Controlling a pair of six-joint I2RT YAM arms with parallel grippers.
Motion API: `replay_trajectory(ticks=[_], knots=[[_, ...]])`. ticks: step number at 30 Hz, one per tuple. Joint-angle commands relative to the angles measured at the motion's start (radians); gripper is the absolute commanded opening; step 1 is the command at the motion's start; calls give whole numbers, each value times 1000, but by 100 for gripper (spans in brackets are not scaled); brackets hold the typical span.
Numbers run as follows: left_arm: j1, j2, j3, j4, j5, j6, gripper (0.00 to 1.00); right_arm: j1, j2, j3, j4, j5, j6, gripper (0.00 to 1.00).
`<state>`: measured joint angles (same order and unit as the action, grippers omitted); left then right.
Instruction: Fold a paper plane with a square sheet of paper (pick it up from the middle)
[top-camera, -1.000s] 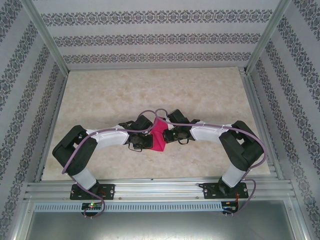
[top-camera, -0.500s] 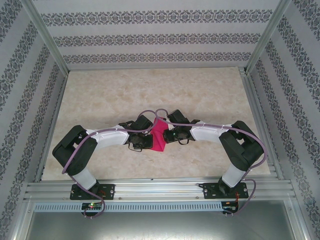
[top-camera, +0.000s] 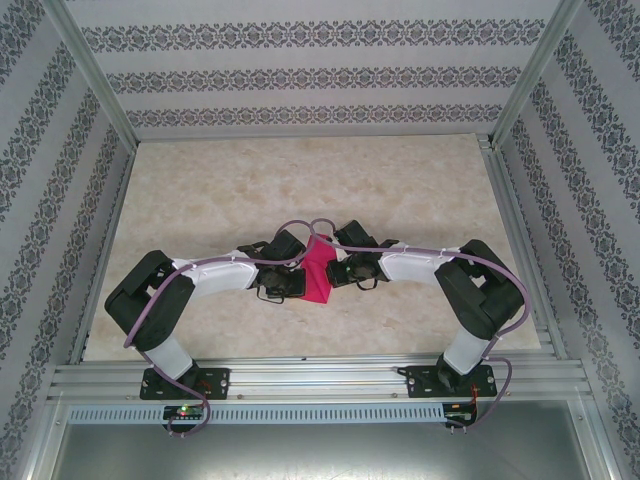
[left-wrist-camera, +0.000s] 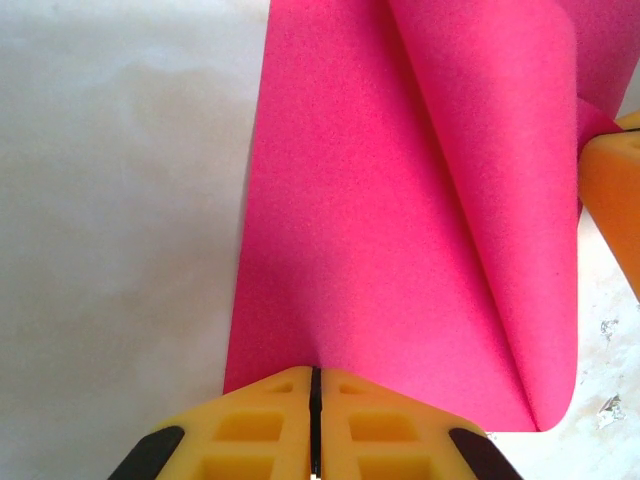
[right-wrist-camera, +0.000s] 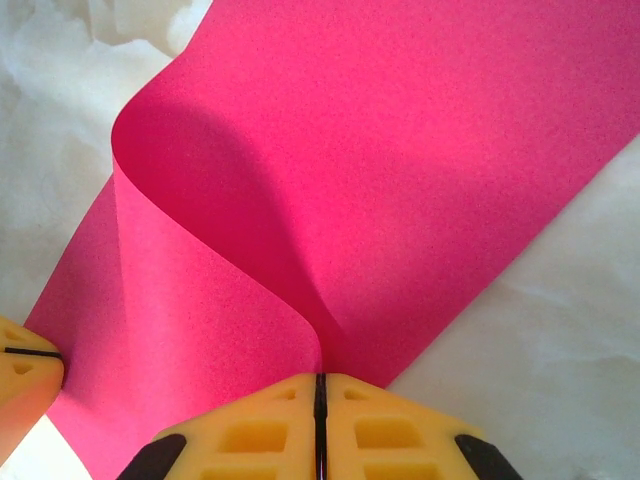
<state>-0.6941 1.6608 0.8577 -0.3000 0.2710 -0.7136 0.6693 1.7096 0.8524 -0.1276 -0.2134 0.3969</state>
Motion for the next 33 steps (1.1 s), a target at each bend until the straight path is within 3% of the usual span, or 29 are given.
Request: replay_trajectory(ticks=[1, 17, 26, 30, 33], knots=[[-8, 24, 8, -68, -37, 19, 11, 0, -7, -7, -29, 33, 15, 10], [-8, 27, 12, -55, -24, 17, 12, 0, 34, 4, -18, 20, 14, 10], [10, -46, 27, -43, -24, -15, 19, 1, 44, -3, -39, 32, 11, 10], [83, -123, -4, 39, 38, -67, 15, -1, 47, -6, -37, 31, 10, 10], [151, -150, -60, 210, 161, -149, 11, -1, 53, -3, -33, 30, 11, 10]])
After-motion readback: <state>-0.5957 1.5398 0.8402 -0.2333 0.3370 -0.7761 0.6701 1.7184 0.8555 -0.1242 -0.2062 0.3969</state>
